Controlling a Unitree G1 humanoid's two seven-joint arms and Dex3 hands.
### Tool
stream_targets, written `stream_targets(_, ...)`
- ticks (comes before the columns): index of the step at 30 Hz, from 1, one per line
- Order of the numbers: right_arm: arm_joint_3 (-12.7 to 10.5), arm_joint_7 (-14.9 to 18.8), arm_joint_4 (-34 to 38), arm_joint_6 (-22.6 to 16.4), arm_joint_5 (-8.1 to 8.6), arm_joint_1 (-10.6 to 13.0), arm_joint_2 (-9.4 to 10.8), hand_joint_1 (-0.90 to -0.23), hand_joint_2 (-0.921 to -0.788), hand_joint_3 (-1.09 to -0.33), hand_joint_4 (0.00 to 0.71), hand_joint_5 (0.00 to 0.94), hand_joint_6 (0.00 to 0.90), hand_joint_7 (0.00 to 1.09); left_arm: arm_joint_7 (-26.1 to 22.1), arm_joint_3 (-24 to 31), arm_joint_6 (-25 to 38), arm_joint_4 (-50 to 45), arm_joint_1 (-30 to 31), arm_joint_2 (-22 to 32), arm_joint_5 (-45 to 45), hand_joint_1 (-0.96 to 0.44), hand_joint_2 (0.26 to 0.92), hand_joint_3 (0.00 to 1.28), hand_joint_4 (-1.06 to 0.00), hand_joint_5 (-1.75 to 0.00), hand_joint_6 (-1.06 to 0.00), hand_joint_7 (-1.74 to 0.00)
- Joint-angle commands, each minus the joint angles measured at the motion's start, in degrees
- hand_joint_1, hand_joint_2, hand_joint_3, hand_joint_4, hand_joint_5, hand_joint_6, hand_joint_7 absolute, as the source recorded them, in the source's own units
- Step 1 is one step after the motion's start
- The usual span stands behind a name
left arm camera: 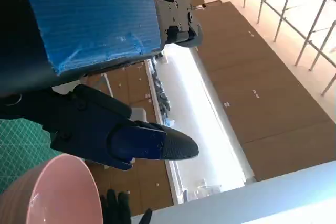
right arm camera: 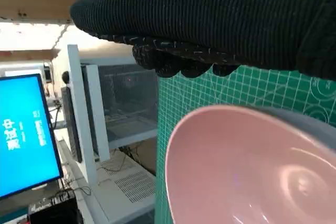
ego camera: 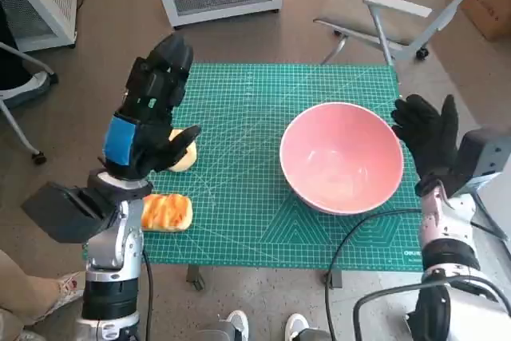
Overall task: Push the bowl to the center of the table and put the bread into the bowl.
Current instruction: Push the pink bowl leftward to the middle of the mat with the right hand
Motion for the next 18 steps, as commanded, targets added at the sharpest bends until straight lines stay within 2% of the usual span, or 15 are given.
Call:
stream_targets(1, 0.13, -0.61, 0.84, 1.0, -0.69, 1.8, 0.96, -0.567, -0.921, -0.736, 0.163, 0.0, 0.276, 0.12, -0.08, 0.36, 0.75, -1.18, 0.78, 0.71, -0.24, -0.59, 0.921, 0.22, -0.05, 0.0, 0.0, -0.46)
stream_targets(11, 0.54, -1.07, 0.86, 1.11, -0.97, 1.34, 2.22, -0.567, -0.921, -0.729, 0.158, 0.0, 0.279, 0.11, 0.17, 0.52, 1.46, -2.29, 1.35, 0.96, 0.03, -0.59, 0.921, 0.23, -0.05, 0.0, 0.0, -0.46)
stream_targets(18, 0.84, -0.93, 0.83, 1.28, -1.0, 0.77, 3.07, -0.58, -0.921, -0.724, 0.184, 0.012, 0.292, 0.11, 0.33, 0.66, 1.97, -3.25, 1.89, 1.24, 0.2, -0.58, 0.921, 0.23, -0.05, 0.0, 0.0, -0.46)
